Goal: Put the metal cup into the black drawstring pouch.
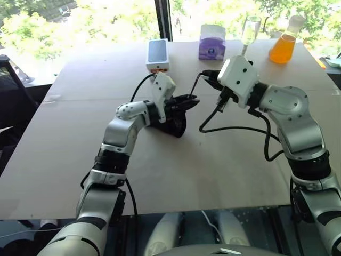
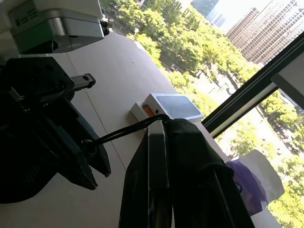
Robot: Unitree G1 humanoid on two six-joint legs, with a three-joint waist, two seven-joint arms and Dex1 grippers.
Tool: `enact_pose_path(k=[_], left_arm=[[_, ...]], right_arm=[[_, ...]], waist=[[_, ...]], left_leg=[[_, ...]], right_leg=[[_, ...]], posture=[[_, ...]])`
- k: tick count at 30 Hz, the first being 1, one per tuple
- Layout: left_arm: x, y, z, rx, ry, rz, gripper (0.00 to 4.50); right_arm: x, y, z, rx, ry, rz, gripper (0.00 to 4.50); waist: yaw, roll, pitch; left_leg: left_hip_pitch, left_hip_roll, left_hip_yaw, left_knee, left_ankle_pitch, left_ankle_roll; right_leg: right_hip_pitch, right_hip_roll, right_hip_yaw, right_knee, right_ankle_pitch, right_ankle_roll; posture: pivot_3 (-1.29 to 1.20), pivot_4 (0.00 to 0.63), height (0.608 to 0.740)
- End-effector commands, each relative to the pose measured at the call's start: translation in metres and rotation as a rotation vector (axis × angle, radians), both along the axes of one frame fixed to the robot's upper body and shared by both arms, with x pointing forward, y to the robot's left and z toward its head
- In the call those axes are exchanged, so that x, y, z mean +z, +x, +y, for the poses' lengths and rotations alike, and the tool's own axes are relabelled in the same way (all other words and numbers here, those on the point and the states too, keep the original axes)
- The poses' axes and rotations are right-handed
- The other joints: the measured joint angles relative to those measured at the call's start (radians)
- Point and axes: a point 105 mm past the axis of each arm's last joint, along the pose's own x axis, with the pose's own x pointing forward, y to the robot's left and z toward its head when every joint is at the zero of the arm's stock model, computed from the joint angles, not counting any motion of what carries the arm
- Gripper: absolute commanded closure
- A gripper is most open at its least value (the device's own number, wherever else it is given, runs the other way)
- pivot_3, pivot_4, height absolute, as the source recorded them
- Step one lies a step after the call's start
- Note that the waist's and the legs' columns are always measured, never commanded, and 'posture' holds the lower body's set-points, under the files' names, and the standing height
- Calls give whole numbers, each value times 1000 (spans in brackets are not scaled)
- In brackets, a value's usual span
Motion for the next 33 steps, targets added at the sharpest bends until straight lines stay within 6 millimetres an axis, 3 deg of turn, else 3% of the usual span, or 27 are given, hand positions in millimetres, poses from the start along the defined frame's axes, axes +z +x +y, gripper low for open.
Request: enact_pose_path(k=[1,9,17,23,29,33], left_arm=[[1,-2,14,14,11,-1,4289],[-24,-18,27,17,71,80,4289],[-51,-36,37,5,206,150,4289],[-81,-31,61,83,363,229,4289],[-86,-24,63,113,395,222,4289],[-77,-21,36,69,339,189,4289]], right_arm=[[11,18,-37,-188,62,-46,4500],[-11,49,-109,-502,23,-50,4500],[-26,55,-151,-660,-58,-78,4500],[-56,52,-195,-803,-145,-24,4500],[-79,48,-209,-824,-141,49,4500],[-91,48,-198,-764,-52,135,4500]], waist=[[0,0,0],[1,0,0],[0,0,0],[3,0,0],[5,1,0],[0,1,0]], left_leg=[[0,0,0,0,0,0],[0,0,1,0,0,0],[0,0,2,0,0,0],[0,0,2,0,0,0],[0,0,3,0,0,0],[2,1,3,0,0,0]], right_leg=[[0,0,0,0,0,0],[0,0,1,0,0,0],[0,0,3,1,0,0],[0,1,3,1,0,0],[0,2,3,1,0,0],[2,1,4,1,0,0]], posture=[[0,150,740],[0,150,740],[0,150,740],[0,150,740],[0,150,740],[0,150,740]])
